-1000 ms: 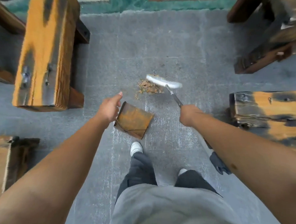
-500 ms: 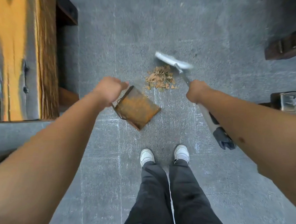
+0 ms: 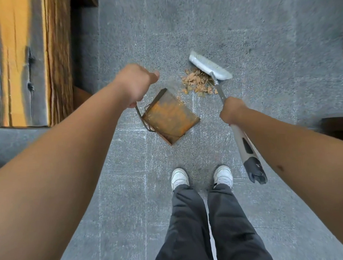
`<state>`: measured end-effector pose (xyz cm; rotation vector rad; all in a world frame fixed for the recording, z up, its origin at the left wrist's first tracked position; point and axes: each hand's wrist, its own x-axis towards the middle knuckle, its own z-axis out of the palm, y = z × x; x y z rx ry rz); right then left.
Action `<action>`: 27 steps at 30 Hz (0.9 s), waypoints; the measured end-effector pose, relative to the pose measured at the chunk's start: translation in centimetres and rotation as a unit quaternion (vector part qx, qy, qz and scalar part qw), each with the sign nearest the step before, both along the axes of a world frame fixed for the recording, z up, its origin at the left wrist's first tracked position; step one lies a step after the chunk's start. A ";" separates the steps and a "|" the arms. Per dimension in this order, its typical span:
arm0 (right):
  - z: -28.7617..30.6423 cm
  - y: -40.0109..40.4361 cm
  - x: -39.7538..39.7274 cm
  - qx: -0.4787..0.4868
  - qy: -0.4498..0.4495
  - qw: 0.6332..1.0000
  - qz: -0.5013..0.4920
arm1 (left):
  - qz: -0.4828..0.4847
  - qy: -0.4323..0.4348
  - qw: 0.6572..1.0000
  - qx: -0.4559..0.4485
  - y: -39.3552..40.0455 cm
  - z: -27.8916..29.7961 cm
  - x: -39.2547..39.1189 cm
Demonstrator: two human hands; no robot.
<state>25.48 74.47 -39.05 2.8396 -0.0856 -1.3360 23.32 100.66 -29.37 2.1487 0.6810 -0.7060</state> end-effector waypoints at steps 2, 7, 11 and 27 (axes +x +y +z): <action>-0.1 0.1 -0.7 0.013 0.003 1.000 -0.009 | 0.009 0.006 1.000 -0.013 -0.1 0.0 0.0; 0.9 -0.1 -3.2 0.047 0.015 0.999 -0.018 | 0.002 0.007 0.999 -0.039 -1.5 1.2 1.5; 1.8 0.0 -6.6 0.076 0.043 0.996 -0.014 | -0.014 -0.006 0.999 -0.045 -4.1 2.1 3.4; 3.6 -2.1 -15.4 0.100 0.080 0.985 0.119 | -0.021 -0.037 0.999 0.001 -6.7 1.6 1.9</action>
